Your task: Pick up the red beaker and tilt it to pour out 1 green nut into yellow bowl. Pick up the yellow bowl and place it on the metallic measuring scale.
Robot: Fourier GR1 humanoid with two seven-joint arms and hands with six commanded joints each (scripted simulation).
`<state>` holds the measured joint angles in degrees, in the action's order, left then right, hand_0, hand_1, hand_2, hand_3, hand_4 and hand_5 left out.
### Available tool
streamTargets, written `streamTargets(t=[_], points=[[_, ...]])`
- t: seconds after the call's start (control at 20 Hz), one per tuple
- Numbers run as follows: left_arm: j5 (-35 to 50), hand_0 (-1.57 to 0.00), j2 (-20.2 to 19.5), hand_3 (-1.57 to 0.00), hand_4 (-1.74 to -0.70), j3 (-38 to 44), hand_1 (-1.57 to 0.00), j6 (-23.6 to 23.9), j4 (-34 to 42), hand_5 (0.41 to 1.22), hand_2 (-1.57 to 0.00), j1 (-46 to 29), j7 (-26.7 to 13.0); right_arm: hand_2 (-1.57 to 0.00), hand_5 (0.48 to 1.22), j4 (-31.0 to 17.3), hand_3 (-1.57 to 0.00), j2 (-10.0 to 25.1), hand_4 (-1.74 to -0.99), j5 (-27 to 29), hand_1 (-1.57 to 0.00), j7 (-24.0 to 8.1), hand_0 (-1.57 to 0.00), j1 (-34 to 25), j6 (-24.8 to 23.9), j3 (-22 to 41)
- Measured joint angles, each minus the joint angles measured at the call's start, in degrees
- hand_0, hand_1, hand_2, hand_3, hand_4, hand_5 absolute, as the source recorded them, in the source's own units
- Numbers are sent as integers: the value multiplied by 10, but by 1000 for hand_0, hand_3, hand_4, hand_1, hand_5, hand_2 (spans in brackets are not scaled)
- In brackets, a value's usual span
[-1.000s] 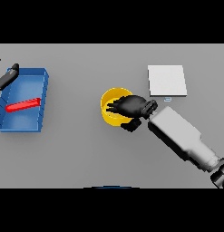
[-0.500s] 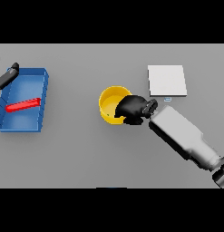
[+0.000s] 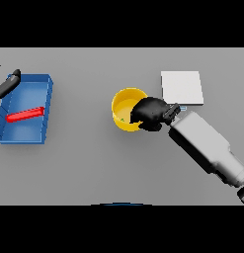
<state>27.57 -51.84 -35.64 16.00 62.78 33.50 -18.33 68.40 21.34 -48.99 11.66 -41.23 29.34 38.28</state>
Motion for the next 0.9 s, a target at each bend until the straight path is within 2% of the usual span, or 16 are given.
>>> streamTargets(t=[0.15,0.25,0.3,0.45,0.6,0.75,0.9], points=[[-4,1,2,1,-722,-2,1,-3,-4,688,1,4,4,-1432,1219,45,-1208,21,-1738,15,-1563,-22,-1563,1,26,-24],[-5,1,-3,1,-714,-4,1,-5,2,686,1,3,-1,-1455,1220,55,-1180,38,-1739,17,-1566,-28,-1566,-7,25,-43],[-4,1,-1,1,-714,-5,1,-3,5,686,1,3,-1,-1478,1220,62,-1170,43,-1740,17,-1567,-42,-1567,-5,22,-50],[0,1,-7,1,-720,-1,1,1,16,688,1,1,-5,-1524,1220,83,-1161,51,-1740,19,-1569,-45,-1561,7,24,-55],[2,1,-10,1,-725,-3,1,2,25,704,1,-6,-7,-1516,1220,92,-1149,67,-1741,15,-1570,-62,-1566,9,16,-72],[0,1,-13,1,-730,1,1,0,21,719,1,1,-6,-1537,1221,59,-1153,76,-1741,8,-1570,-50,-1568,3,-15,-86],[-2,1,-13,1,-731,-3,1,9,29,724,1,4,-30,-1537,1221,28,-1150,82,-1741,10,-1571,-55,-1570,1,-35,-105]])
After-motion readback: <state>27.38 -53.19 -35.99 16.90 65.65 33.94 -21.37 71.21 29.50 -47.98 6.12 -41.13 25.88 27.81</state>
